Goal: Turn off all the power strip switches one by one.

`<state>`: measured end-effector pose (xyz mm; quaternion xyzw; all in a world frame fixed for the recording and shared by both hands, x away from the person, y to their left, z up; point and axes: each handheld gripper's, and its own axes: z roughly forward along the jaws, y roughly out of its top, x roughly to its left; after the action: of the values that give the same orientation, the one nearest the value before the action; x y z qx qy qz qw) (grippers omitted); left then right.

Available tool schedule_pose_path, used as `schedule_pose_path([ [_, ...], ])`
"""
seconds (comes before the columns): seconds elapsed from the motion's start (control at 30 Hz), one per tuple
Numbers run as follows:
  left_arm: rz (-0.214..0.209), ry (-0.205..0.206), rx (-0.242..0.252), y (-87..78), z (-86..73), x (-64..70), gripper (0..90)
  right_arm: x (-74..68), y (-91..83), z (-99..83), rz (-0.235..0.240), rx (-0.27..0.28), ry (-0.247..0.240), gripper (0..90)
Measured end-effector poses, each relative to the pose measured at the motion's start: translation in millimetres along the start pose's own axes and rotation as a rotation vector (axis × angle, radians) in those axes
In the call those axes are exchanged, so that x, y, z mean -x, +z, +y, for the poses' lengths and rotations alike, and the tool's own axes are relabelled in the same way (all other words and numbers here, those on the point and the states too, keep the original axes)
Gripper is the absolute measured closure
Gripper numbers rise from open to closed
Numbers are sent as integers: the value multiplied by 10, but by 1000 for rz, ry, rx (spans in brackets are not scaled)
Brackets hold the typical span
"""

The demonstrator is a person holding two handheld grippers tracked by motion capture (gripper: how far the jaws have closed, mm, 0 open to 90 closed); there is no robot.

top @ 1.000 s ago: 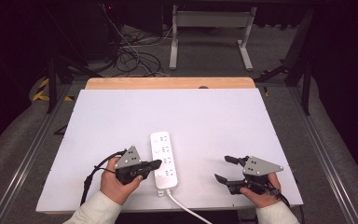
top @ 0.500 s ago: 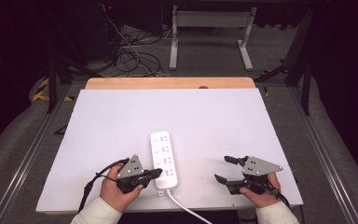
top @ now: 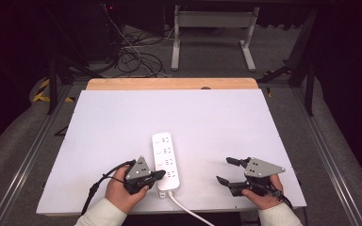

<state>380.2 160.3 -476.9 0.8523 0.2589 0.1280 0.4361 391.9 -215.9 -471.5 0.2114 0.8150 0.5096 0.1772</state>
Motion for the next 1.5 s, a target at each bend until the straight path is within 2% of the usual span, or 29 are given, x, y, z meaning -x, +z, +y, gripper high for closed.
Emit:
schedule_pose_path([
  [0.17, 19, -5, -5, 13, -1, -9, 900, 1, -1, -1, 0, 0, -1, 281],
  [0.27, 12, -10, -5, 25, -1, -2, 900, 2, -2, -1, -1, 0, -3, 281],
  [0.33, 12, 9, -7, 42, 1, -2, 900, 1, -1, -1, 0, 1, -2, 281],
  [0.53, 7, 7, 3, 43, -16, -5, 900, 1, 0, -2, 1, 0, -3, 280],
  [0.67, 33, 2, -6, 27, -20, -15, 900, -2, -1, -1, 1, 1, -6, 280],
  [0.83, 23, -14, 4, 26, -37, -27, 900, -4, 2, 0, 1, 1, -6, 280],
  [1.0, 24, -13, 5, 26, -38, -22, 900, -6, 4, 1, 1, -1, -5, 280],
  [1.1, 24, 7, 3, 40, -24, -1, 900, -4, 8, -2, 3, -3, -4, 280],
  [1.5, 30, -2, -14, 40, -9, 12, 900, -11, 2, 1, 4, -1, -5, 278],
])
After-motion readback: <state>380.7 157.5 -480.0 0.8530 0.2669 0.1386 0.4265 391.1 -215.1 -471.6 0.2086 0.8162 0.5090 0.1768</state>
